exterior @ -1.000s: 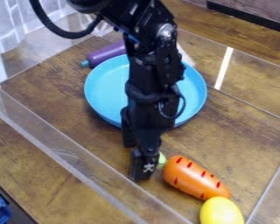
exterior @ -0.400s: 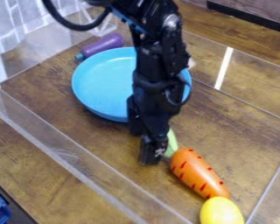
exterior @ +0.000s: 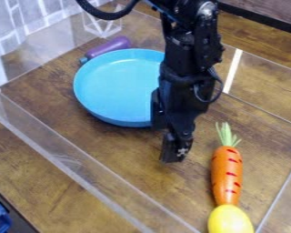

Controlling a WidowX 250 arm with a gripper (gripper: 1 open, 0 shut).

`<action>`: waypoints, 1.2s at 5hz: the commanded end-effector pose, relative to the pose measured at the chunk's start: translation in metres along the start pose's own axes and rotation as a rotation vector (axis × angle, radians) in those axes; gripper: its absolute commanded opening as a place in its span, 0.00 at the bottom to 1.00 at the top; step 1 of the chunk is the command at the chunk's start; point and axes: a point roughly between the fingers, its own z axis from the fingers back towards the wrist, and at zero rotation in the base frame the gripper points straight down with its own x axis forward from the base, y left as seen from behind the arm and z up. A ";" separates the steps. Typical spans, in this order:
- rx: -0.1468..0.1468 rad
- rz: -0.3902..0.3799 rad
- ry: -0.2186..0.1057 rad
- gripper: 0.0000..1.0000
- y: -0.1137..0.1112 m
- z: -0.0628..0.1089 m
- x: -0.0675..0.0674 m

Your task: Move the carrot to the right side

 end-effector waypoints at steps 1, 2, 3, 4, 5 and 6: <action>0.050 0.024 -0.081 1.00 0.011 0.022 0.007; 0.062 0.067 -0.088 1.00 0.020 0.029 0.000; 0.092 0.137 -0.102 1.00 0.023 0.042 0.003; 0.110 0.203 -0.133 1.00 0.024 0.045 0.009; 0.118 0.182 -0.178 1.00 0.027 0.053 0.009; 0.117 0.151 -0.209 1.00 0.030 0.060 0.007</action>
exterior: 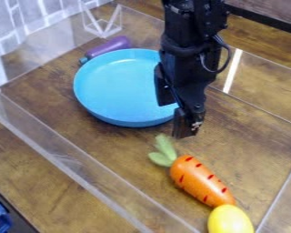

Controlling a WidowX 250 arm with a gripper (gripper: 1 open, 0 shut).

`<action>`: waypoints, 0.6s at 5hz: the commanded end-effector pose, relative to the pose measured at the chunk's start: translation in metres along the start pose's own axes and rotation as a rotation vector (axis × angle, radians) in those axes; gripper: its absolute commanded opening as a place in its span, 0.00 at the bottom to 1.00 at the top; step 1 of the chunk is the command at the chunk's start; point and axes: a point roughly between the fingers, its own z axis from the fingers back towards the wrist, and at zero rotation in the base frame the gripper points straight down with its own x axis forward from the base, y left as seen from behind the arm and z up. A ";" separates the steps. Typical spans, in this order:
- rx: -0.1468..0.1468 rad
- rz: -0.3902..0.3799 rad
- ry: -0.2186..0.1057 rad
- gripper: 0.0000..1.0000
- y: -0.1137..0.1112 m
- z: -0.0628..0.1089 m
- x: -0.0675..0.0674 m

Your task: Move the carrot to the right side

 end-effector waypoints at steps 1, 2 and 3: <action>0.032 -0.020 -0.096 1.00 0.013 0.025 0.004; 0.019 -0.003 -0.107 1.00 0.013 0.029 -0.006; 0.016 0.026 -0.115 1.00 0.009 0.033 -0.017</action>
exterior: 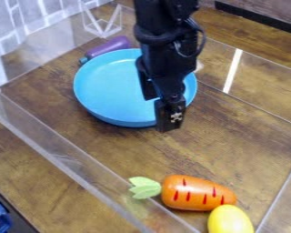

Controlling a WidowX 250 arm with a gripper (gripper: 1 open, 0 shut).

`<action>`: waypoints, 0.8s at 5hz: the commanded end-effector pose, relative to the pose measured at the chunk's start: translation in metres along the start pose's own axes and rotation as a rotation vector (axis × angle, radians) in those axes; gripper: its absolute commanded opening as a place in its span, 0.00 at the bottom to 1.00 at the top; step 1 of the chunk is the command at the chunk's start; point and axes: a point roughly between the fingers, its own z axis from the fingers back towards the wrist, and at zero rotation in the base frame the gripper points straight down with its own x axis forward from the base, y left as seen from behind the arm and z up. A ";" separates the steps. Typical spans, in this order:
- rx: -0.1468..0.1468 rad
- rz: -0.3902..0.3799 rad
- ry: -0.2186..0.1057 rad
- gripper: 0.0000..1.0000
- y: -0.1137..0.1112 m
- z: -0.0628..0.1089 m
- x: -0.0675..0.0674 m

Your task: Move the carrot to the right side

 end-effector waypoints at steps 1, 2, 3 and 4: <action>-0.003 -0.025 -0.061 1.00 -0.005 0.014 -0.008; -0.036 -0.127 -0.069 1.00 -0.024 -0.004 -0.022; -0.050 -0.166 -0.060 1.00 -0.038 -0.022 -0.026; -0.062 -0.157 -0.047 1.00 -0.044 -0.036 -0.030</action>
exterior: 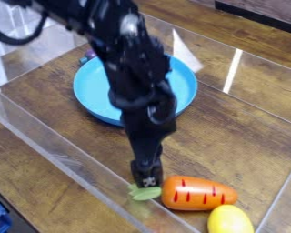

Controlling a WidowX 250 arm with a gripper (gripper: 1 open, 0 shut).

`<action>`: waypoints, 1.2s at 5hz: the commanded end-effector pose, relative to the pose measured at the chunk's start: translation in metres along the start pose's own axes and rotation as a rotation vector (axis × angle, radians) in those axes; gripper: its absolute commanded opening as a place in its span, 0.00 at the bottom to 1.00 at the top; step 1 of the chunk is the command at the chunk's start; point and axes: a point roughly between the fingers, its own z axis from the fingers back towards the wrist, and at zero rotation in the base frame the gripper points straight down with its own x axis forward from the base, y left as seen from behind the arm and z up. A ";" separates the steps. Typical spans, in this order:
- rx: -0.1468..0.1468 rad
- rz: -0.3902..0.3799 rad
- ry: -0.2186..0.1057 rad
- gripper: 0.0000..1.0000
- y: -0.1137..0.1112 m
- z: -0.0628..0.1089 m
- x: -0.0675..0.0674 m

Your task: Move the carrot to the right side

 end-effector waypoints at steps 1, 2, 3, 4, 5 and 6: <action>0.013 0.001 -0.006 1.00 -0.005 -0.009 0.003; 0.001 -0.026 0.009 1.00 -0.008 -0.012 0.006; -0.008 -0.039 0.011 1.00 -0.011 -0.014 0.008; -0.024 -0.077 0.011 1.00 -0.009 -0.017 0.013; -0.036 -0.124 0.005 1.00 -0.015 -0.018 0.017; -0.047 -0.175 -0.002 1.00 -0.022 -0.019 0.021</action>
